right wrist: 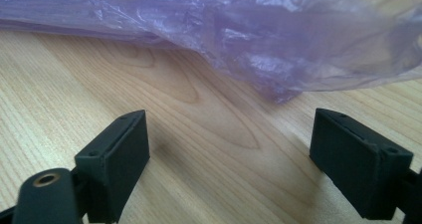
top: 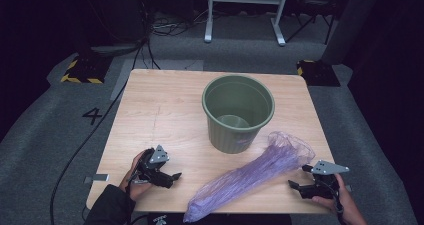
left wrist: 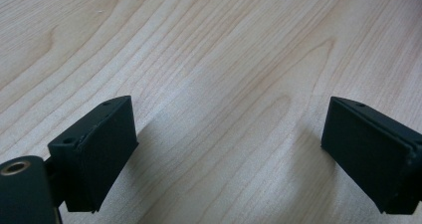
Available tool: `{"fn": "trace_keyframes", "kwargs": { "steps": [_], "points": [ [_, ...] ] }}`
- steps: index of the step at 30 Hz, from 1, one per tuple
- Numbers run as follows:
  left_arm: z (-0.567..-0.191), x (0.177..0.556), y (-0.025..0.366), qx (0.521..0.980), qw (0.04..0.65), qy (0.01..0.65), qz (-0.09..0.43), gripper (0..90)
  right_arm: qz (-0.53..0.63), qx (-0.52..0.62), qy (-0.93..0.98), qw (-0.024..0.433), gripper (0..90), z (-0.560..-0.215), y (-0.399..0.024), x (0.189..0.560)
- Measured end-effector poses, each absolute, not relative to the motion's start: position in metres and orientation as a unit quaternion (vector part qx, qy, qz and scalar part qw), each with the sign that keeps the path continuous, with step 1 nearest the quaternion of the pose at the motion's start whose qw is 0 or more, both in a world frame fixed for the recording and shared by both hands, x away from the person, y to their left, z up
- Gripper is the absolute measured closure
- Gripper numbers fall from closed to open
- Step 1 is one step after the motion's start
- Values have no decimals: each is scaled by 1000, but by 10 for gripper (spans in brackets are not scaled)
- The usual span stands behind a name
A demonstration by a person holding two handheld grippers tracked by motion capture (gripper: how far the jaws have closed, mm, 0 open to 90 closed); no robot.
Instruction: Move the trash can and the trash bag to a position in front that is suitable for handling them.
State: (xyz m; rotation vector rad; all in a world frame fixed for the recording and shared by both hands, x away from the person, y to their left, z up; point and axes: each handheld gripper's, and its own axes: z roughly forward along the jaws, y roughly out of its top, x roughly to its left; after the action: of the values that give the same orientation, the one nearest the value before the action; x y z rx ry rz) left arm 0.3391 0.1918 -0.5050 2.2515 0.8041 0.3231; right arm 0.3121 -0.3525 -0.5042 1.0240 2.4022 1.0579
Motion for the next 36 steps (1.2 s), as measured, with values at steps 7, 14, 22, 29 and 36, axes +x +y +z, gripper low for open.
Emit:
{"fn": "trace_keyframes", "kwargs": {
  "steps": [7, 14, 22, 29, 36],
  "points": [
    [-505, 337, 192, 871, 356, 314, 126, 68, 371, 359, 841, 162, 150, -504, -353, 311],
    [-505, 337, 193, 871, 356, 314, 125, 67, 371, 359, 840, 165, 163, -501, -358, 307],
    [-505, 338, 193, 872, 356, 312, 124, 59, 385, 361, 828, 189, 179, -484, -371, 299],
    [-505, 338, 193, 873, 356, 310, 125, 57, 418, 362, 808, 202, 187, -470, -380, 295],
    [-505, 338, 193, 873, 356, 310, 125, 57, 438, 356, 796, 219, 195, -456, -384, 302]
  ]
}}
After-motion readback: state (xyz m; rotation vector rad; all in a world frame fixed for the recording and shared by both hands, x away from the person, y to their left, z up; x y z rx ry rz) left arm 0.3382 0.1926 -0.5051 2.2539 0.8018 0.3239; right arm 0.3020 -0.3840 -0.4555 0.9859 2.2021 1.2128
